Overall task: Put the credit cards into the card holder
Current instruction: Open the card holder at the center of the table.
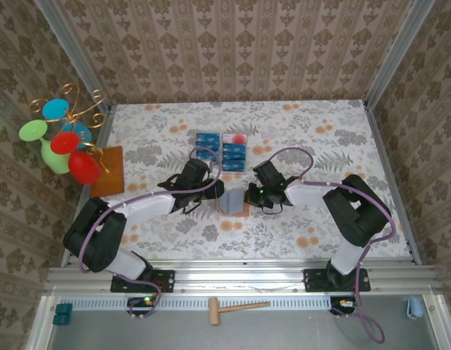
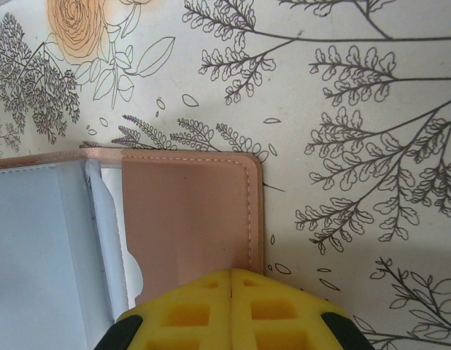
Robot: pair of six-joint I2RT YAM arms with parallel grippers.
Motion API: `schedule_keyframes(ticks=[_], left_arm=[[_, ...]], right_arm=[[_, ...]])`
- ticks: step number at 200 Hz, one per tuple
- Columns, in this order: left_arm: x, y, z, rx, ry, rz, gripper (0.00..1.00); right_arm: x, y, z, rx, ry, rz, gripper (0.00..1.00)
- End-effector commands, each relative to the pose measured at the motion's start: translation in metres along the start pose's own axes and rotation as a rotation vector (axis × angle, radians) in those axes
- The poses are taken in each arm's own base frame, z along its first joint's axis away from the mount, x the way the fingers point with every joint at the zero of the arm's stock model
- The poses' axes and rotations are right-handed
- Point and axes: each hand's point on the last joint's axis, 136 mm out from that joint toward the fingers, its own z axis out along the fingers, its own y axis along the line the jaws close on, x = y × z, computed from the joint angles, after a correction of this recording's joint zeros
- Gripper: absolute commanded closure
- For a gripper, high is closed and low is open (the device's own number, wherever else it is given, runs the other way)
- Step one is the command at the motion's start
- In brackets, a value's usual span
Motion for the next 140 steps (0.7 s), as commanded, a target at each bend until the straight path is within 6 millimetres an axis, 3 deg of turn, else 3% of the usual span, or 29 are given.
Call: schedule_keyframes(ticks=[1, 55, 94, 140], left_arm=[[-0.0092, -0.0015, -0.0089, 0.016, -0.047, -0.014, 0.58], [-0.0102, -0.0018, -0.0096, 0.028, -0.053, -0.015, 0.58], [-0.0091, 0.0022, -0.01, 0.021, -0.064, -0.025, 0.63], [-0.009, 0.0062, -0.0115, 0.026, -0.078, -0.039, 0.78]], right_arm=[[0.0097, -0.0259, 0.0115, 0.092, 0.03, 0.034, 0.95], [0.0111, -0.0296, 0.0128, 0.101, 0.033, 0.038, 0.95], [0.0111, -0.0311, 0.0136, 0.105, 0.034, 0.04, 0.95], [0.0112, -0.034, 0.0138, 0.111, 0.034, 0.043, 0.95]])
